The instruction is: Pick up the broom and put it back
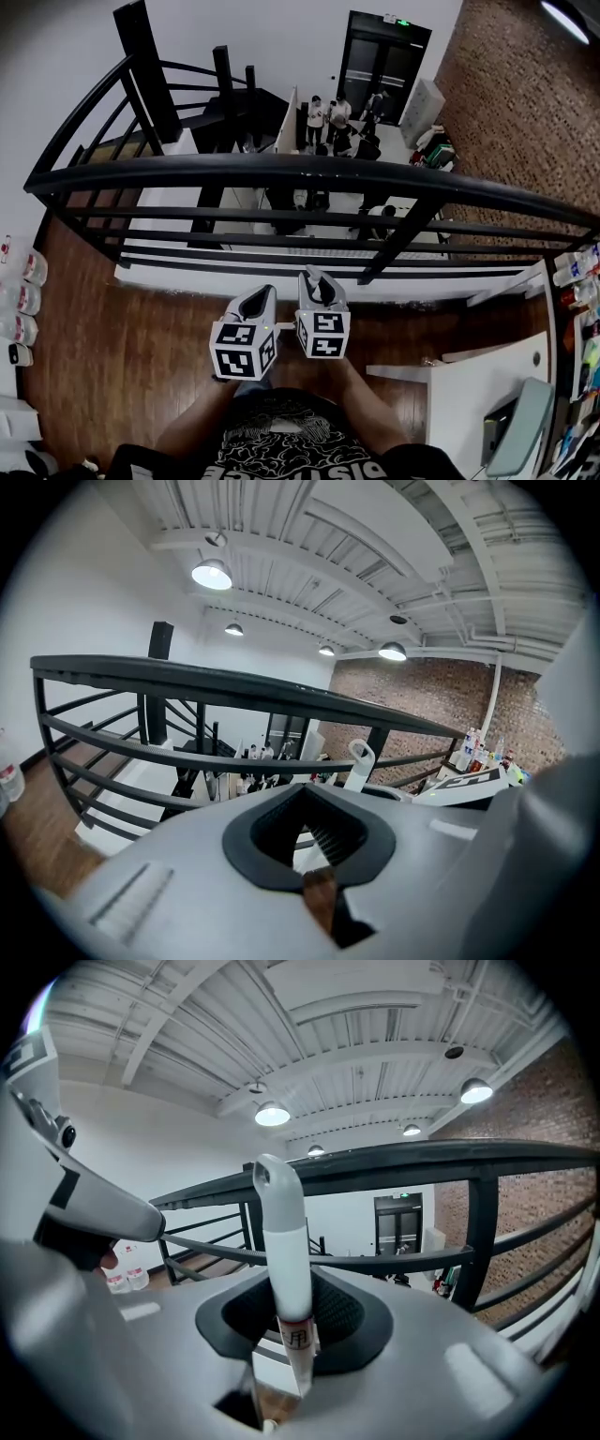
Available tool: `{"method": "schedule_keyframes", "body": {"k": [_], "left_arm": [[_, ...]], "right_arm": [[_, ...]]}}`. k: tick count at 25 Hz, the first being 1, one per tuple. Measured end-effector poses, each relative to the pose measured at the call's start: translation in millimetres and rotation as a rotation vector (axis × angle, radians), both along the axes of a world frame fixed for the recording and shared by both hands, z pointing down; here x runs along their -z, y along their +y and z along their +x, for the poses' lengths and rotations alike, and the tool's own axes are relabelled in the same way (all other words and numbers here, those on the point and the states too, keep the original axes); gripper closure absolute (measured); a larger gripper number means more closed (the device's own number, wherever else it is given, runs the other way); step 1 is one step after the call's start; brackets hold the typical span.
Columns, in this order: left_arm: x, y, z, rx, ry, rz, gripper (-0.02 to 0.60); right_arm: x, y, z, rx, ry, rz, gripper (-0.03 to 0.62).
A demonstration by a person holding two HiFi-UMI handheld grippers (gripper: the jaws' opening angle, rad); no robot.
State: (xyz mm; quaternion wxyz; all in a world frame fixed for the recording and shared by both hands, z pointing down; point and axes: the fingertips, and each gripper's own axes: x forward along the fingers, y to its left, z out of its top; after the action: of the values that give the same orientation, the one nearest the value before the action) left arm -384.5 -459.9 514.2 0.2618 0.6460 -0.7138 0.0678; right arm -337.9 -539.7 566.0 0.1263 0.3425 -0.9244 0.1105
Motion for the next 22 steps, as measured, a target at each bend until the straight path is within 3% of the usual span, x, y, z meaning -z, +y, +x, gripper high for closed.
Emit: {"method": "schedule_keyframes", "body": {"k": [12,22], "left_arm": [[-4,-33,-24,-0.068,-0.011,-0.006,0.577],[-15,-49,-47,-0.062,0.008,-0.014,0.577]], "right_arm": [[-5,-49,-40,-0.036,0.008,-0.009,0.510],[-8,-89,-64,-0.048,0.020,0.000,0.510]]}}
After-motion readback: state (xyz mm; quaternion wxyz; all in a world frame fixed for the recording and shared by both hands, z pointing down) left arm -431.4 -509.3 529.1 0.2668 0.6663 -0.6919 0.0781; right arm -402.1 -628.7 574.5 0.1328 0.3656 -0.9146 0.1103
